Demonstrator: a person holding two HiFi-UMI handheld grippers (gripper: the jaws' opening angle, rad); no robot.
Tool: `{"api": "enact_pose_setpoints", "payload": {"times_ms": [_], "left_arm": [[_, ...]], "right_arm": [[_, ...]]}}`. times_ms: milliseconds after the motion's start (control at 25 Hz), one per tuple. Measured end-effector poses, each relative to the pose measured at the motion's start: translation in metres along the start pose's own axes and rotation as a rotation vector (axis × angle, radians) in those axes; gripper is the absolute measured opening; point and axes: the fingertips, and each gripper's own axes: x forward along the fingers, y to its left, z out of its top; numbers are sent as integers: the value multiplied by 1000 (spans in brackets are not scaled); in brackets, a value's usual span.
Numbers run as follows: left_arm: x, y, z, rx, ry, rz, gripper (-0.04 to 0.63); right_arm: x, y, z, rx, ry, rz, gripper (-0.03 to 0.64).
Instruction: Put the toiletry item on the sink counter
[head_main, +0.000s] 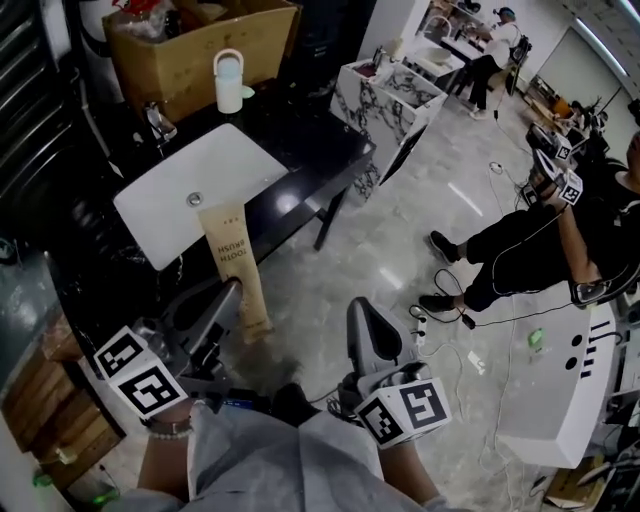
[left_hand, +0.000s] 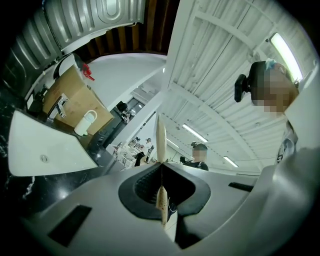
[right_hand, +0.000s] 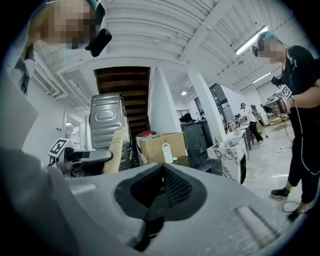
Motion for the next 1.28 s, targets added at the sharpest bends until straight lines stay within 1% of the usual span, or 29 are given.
{"api": "enact_pose_setpoints", "payload": {"times_ms": [360,520,720,960,1280], "left_arm": [[54,-6,-7,32,-55,56,8],[69,-9,-9,46,-82,82,8],[80,-11,-13,48,-107,113,8],[91,-10,-16,49,-103,127,8],[103,3,-7,56,-103,134,8]], "right_arm": [[25,-56,14,2,-3,89,-2],[34,-72,20,-2,-5,137,-3],[42,-83,20,3,5,184,-3],[46,-90,18,17,11,201,-3],[62,-92,18,17,14,218,-2]]}}
